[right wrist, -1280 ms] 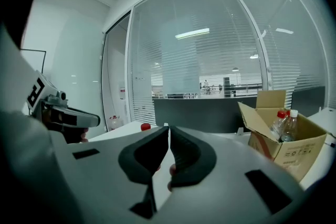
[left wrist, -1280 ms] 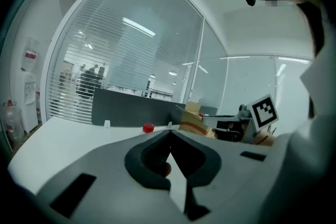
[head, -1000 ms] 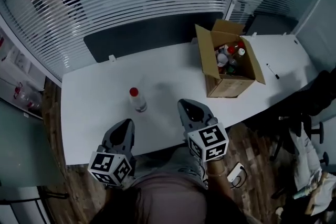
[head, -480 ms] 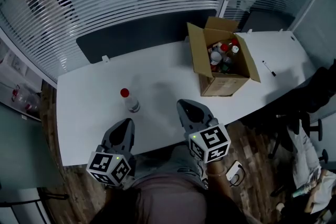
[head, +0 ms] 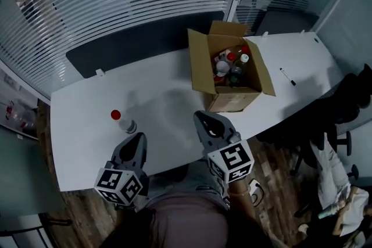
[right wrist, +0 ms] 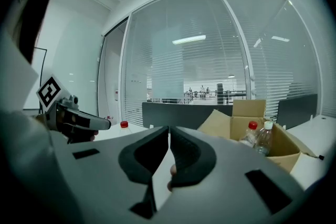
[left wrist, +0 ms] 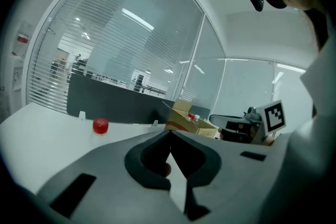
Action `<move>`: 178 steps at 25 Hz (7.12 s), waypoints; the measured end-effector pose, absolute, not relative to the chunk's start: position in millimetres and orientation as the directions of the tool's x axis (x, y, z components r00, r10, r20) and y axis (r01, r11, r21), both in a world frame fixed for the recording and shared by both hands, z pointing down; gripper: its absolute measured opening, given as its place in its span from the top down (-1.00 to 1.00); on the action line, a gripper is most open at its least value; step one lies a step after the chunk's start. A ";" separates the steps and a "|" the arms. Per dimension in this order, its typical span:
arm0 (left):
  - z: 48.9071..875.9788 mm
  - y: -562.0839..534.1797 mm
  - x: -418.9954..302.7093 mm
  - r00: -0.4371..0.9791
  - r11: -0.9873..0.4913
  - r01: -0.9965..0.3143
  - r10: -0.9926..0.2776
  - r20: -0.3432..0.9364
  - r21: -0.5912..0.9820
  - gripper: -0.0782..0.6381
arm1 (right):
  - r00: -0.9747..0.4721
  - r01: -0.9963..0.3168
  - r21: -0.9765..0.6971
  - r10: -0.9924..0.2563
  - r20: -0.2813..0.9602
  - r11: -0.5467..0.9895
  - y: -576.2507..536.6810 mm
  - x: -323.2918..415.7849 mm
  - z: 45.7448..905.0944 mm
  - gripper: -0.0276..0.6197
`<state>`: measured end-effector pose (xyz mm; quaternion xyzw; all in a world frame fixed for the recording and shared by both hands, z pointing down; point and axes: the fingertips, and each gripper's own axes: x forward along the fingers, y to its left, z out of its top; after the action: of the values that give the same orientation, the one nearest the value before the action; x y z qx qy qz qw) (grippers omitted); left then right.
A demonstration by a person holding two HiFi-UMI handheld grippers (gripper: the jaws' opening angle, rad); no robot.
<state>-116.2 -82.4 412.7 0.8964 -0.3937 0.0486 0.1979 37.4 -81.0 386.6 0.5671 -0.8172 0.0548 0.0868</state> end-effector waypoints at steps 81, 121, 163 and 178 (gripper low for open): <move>405.4 -194.5 127.2 0.597 -0.509 -0.798 -0.740 0.310 0.323 0.76 | -0.253 -0.849 0.130 -0.611 0.750 0.512 -263.7 323.7 476.8 0.37; 370.6 -125.8 20.2 0.738 -0.673 -0.674 -0.635 0.230 0.306 0.76 | -0.062 -0.944 0.291 -0.952 0.300 0.153 -143.8 255.4 267.5 0.37; 392.0 -58.0 -148.8 0.727 -0.662 -0.686 -0.640 0.248 0.302 0.76 | -0.105 -0.941 0.278 -0.949 0.297 0.191 -70.7 73.6 295.7 0.37; 399.1 -56.2 -213.1 0.623 -0.555 -0.777 -0.744 0.241 0.296 0.76 | -0.307 -0.897 0.193 -0.874 0.378 0.398 -115.7 -25.0 362.0 0.37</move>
<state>-213.1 -56.2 399.1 0.8808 -0.4318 0.0440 0.1895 -25.0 -115.7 362.0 0.5479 -0.8078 0.0267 0.2157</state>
